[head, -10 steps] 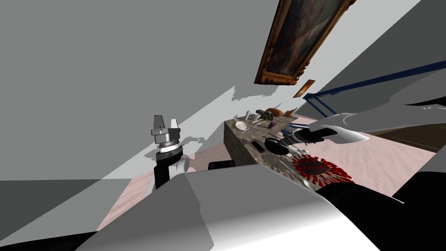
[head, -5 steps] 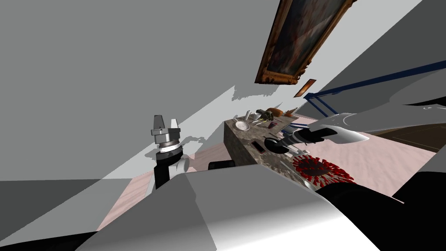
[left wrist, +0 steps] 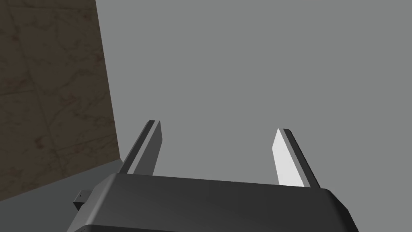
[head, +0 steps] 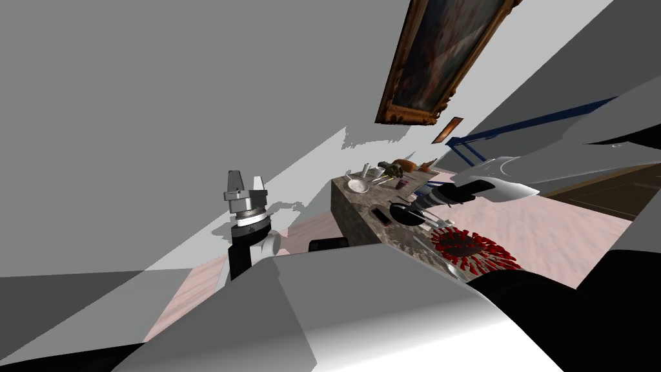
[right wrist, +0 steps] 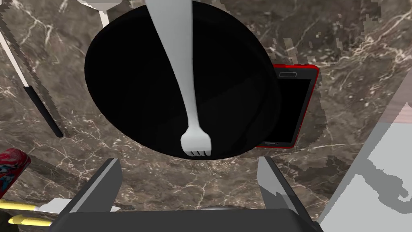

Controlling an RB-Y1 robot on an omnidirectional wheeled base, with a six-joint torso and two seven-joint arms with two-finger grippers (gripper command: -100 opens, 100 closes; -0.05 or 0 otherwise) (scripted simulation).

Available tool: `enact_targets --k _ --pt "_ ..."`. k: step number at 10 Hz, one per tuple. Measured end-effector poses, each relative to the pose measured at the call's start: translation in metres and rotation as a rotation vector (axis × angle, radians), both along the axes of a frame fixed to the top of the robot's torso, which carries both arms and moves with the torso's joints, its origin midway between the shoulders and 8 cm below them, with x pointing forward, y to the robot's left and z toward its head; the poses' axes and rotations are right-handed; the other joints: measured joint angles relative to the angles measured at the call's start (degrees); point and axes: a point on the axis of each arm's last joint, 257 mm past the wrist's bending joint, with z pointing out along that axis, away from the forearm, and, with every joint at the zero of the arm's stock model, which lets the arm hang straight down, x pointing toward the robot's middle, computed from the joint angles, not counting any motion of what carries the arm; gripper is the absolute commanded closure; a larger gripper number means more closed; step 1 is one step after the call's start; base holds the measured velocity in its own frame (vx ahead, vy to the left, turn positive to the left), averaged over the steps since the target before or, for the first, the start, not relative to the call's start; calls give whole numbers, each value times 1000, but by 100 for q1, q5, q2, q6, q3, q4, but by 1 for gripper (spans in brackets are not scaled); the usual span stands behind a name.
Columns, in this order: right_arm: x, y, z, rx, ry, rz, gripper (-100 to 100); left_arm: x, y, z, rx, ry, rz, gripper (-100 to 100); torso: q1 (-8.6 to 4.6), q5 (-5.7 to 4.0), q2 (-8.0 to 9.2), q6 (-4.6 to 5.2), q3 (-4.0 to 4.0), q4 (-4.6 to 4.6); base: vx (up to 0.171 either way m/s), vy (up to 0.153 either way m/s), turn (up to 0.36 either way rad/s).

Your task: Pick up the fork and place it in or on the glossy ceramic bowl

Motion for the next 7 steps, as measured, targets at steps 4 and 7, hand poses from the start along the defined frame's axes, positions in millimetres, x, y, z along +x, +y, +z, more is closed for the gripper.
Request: enact_targets --k 4,7 --pt "22 16 21 -3 1 27 -100 0 0 0 0 0 0 0 -4 -1 5 -1 2 1 -10 5 -41" --pt "28 20 28 -3 1 34 0 0 0 0 0 0 0 0 -7 -3 2 1 1 0 -2 1 -2"
